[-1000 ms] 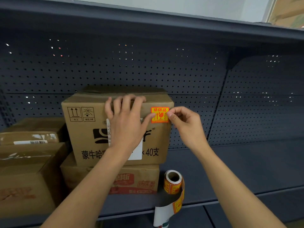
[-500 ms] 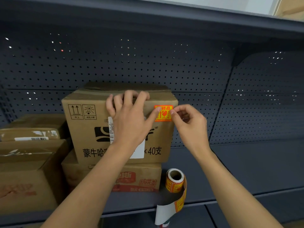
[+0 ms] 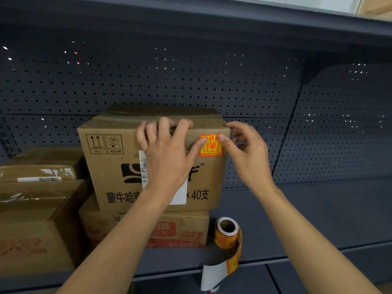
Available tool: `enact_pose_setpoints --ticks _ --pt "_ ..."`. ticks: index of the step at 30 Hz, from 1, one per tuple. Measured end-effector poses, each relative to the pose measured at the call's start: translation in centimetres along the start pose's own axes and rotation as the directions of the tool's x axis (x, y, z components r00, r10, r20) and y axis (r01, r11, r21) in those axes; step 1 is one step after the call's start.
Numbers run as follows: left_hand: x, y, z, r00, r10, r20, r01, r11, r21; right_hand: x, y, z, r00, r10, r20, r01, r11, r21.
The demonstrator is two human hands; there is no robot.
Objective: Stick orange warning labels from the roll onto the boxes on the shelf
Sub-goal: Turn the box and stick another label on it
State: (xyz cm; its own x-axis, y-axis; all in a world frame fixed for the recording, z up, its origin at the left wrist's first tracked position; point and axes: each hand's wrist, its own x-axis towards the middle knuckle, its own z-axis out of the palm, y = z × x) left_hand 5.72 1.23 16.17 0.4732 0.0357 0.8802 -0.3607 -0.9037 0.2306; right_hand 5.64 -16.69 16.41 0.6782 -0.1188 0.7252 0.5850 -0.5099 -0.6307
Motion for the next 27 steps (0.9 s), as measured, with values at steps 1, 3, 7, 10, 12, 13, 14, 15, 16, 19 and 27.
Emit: enact_pose_setpoints --ticks 1,3,7,10,12,13,14,15,16,19,27 --pt "0.0 0.0 0.0 1.0 0.002 -0.002 -0.002 1.0 0.0 0.0 0.0 0.0 1.0 -0.006 -0.004 0.006 1.0 0.0" --pt "0.0 -0.1 0.0 1.0 0.008 0.003 -0.008 1.0 0.006 0.0 0.2 0.0 1.0 -0.008 0.005 0.008 1.0 0.002" --pt "-0.3 -0.7 0.0 0.998 0.062 0.033 -0.064 0.996 0.056 -0.3 1.0 -0.2 0.994 -0.001 0.11 -0.001 1.0 0.014" --pt "-0.5 -1.1 0.1 0.994 0.108 0.031 -0.11 0.99 0.09 -0.5 1.3 -0.3 0.99 -0.008 0.14 0.008 1.0 -0.001" --pt "-0.4 -1.2 0.2 0.994 0.111 0.024 -0.113 0.989 0.099 -0.5 1.3 -0.3 0.991 -0.014 0.132 0.014 1.0 -0.001" --pt "-0.4 -1.1 0.2 0.994 0.11 0.019 -0.112 0.989 0.098 -0.5 1.3 -0.3 0.991 -0.015 0.133 0.014 1.0 0.004" --pt "-0.5 -1.1 0.2 0.994 0.11 0.014 -0.111 0.989 0.094 -0.5 1.4 -0.4 0.99 -0.015 0.142 0.013 1.0 0.014" --pt "-0.5 -1.1 0.1 0.994 0.111 0.011 -0.112 0.99 0.089 -0.6 1.4 -0.5 0.987 -0.015 0.159 0.012 1.0 0.023" --pt "-0.5 -1.1 0.1 0.993 0.114 0.011 -0.115 0.99 0.082 -0.7 1.5 -0.6 0.983 -0.016 0.181 0.012 1.0 0.028" --pt "-0.7 -1.4 0.0 0.992 0.128 0.017 -0.129 0.99 0.063 -0.8 1.7 -0.9 0.976 -0.005 0.217 -0.001 1.0 0.029" --pt "-0.8 -0.9 -0.2 0.996 0.09 0.001 -0.09 0.996 0.0 -0.6 1.4 -1.1 0.976 0.013 0.217 -0.027 0.998 0.06"
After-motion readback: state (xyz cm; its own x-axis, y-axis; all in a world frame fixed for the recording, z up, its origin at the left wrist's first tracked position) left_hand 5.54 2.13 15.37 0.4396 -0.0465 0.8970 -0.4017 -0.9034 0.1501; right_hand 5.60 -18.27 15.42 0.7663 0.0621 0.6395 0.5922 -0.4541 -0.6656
